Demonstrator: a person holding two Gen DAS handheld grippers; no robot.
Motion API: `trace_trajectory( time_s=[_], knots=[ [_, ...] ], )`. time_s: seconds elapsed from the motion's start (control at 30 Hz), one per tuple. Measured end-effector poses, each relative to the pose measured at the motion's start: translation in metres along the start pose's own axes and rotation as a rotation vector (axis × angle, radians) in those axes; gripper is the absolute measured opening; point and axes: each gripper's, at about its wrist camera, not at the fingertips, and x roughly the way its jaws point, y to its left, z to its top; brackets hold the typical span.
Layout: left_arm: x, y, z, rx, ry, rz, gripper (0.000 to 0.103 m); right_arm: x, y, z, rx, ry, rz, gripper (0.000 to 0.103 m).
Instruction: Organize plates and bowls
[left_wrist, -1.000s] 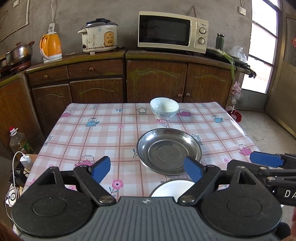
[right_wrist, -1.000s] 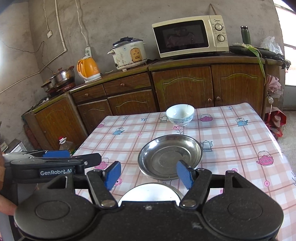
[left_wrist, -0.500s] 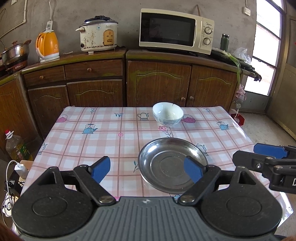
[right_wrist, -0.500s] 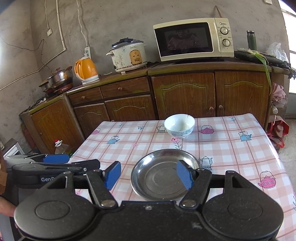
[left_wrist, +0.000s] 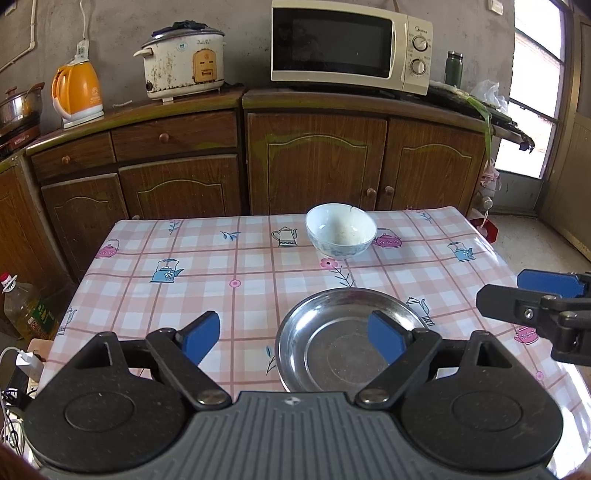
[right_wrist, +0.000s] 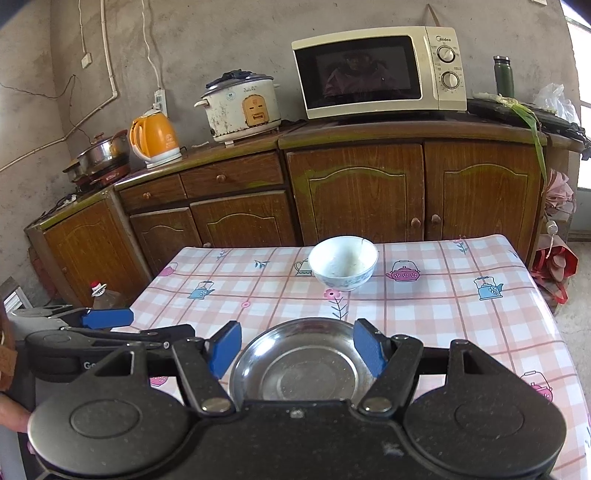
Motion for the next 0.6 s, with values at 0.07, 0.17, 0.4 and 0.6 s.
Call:
trace_trajectory(
  time_s=[0.07,0.17,0.4,0.6],
  knots=[
    [0.01,0.0,0.004,0.004,0.007,0.001,0.09,0.009,-0.006,0.002,0.001,0.003,-0.008,0.08],
    [0.025,0.001,0.009,0.01,0.016,0.0,0.09,0.022,-0.014,0.007,0.005,0.004,-0.012,0.08],
    [0.062,0.0,0.03,0.031,0.021,-0.003,0.09,0.057,-0.038,0.022,0.02,0.003,-0.023,0.08],
    [0.091,0.002,0.049,0.027,0.023,-0.025,0.089,0.09,-0.055,0.037,0.005,0.01,-0.037,0.08]
  ],
)
